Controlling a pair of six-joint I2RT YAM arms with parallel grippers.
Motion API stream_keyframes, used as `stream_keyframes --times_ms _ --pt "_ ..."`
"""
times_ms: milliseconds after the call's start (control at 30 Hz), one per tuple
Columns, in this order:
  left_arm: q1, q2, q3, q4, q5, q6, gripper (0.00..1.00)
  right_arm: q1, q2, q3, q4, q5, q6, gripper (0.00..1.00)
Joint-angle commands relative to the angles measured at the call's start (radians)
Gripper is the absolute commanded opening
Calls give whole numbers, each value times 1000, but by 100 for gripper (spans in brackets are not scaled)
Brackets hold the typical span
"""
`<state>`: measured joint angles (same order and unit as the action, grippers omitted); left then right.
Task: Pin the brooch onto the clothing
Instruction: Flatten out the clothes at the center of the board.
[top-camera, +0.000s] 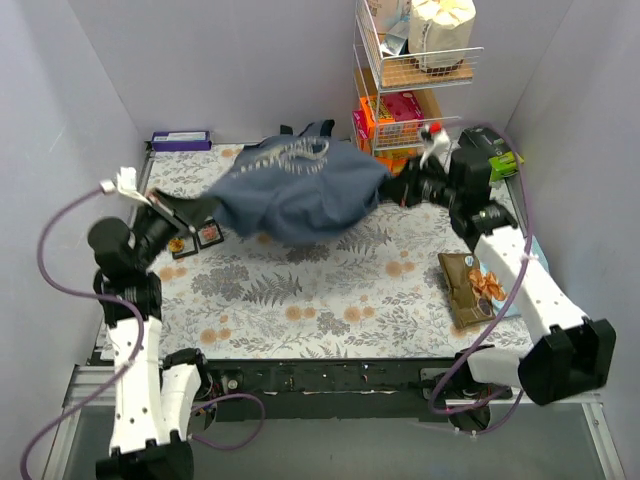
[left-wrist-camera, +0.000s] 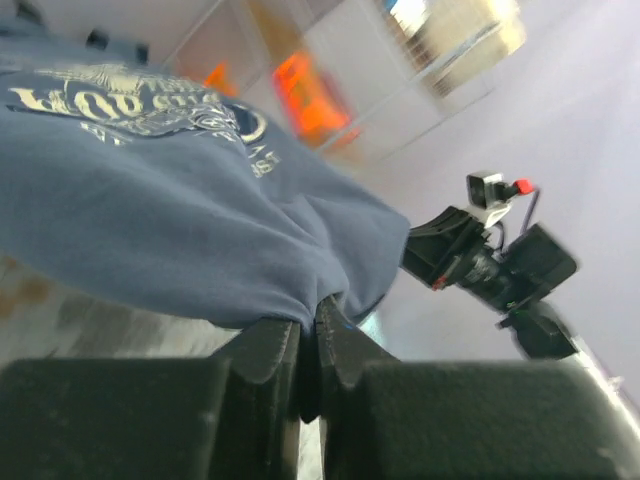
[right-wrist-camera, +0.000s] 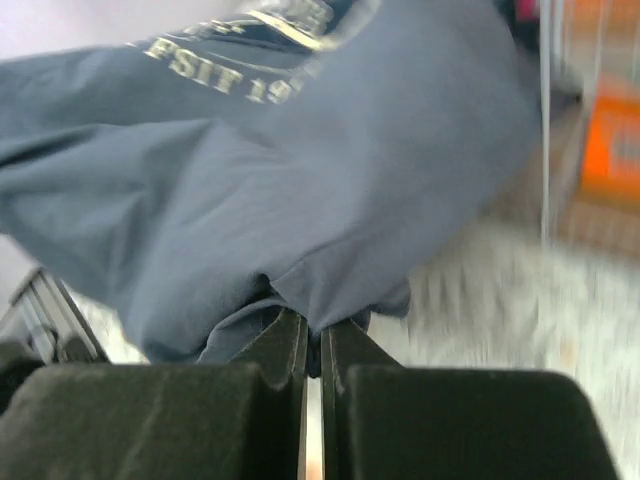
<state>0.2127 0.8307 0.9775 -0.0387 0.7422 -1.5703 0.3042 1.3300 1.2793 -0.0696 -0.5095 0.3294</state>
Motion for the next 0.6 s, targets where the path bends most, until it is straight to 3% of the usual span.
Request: stream_keyframes --times_ms 0,33,67,100,133,167,200,433,567 --pt "-95 -120 -313 -255 -87 -60 24 -4 -184 -357 -84 178 18 1" --pt "-116 -143 -350 -295 -75 -69 27 -4 -254 -502 -96 248 40 1" --pt "-124 -206 -381 -317 -70 -73 35 -5 -285 -555 -122 279 62 20" --pt "-133 -241 -408 -343 -84 -71 59 -4 -313 -605 -134 298 86 39" --pt "-140 -263 -405 -399 -107 -62 73 -4 -356 -664 -145 319 94 58" --pt "-144 -298 -398 -418 -137 -59 93 -5 -371 -684 -160 324 97 94" --pt "-144 -307 -387 -429 -147 -56 98 -4 -385 -695 -168 327 96 95" --pt "-157 -222 -223 -483 -260 119 98 22 -414 -643 -234 387 31 97" --pt "-167 -102 -203 -409 -239 188 98 78 -370 -656 -194 433 36 87"
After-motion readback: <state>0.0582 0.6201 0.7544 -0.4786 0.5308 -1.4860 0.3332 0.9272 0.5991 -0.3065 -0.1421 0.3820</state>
